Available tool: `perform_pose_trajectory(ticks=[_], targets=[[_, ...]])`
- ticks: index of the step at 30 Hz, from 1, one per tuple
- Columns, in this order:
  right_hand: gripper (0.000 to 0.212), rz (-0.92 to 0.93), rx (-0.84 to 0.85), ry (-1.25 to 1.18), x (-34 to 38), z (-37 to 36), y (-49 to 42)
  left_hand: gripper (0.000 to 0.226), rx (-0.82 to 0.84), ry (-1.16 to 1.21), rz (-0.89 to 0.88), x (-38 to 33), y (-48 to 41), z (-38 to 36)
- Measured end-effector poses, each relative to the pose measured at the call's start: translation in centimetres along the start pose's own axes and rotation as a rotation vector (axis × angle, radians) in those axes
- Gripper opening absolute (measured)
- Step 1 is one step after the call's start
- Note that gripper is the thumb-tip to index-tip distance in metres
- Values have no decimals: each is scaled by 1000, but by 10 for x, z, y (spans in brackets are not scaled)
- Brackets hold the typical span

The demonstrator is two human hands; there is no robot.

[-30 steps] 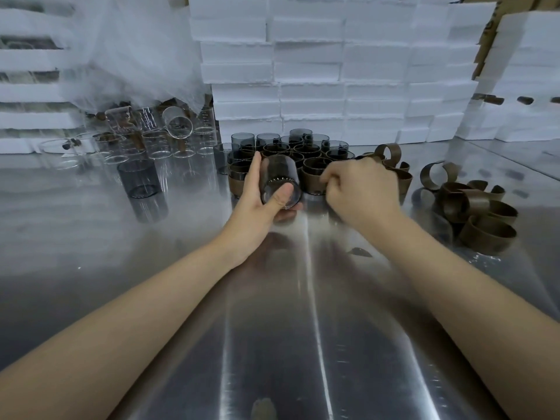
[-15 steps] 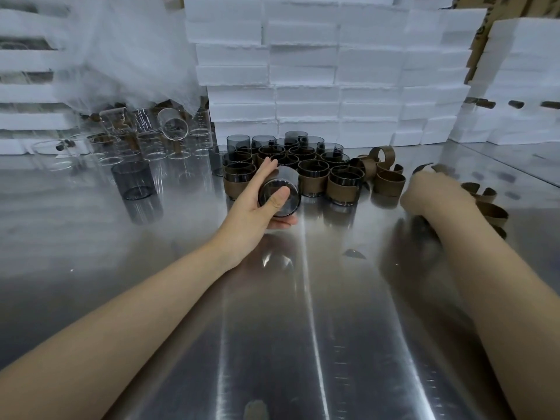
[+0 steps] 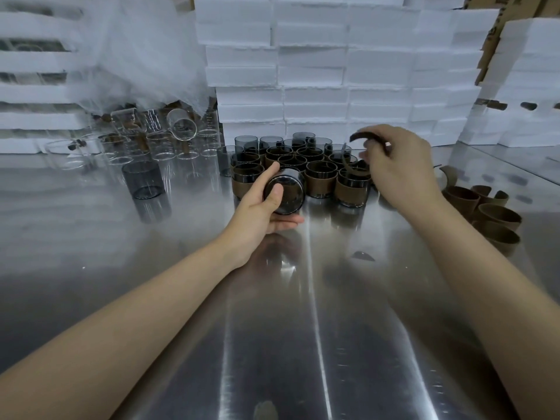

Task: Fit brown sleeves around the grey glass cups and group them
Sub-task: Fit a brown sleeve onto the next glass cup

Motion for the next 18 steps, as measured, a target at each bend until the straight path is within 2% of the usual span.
perform_pose_trajectory(ticks=[2, 4, 6, 10, 18], targets=[[31, 8, 132, -165, 8, -20, 9, 41, -2, 16, -4, -2, 2, -1], [20, -17, 212, -225, 11, -35, 18, 38, -7, 25, -18, -5, 3, -2], [14, 28, 206, -166, 18, -40, 22, 39, -11, 19, -27, -7, 4, -3], [20, 174, 131, 0, 37, -42, 29, 35, 1, -16, -38, -10, 6, -8], [23, 144, 169, 3, 38, -51, 33, 37, 24, -40, -23, -13, 10, -11]])
Point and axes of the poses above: each hand's wrist, its own y-axis away from the middle knuckle, its own z-axis out of the back of the hand, x = y × z, the point moved 9 cm from there along -y, towards the middle knuckle, and after that the axes turned 11 degrees about y, right-handed, at the moved point
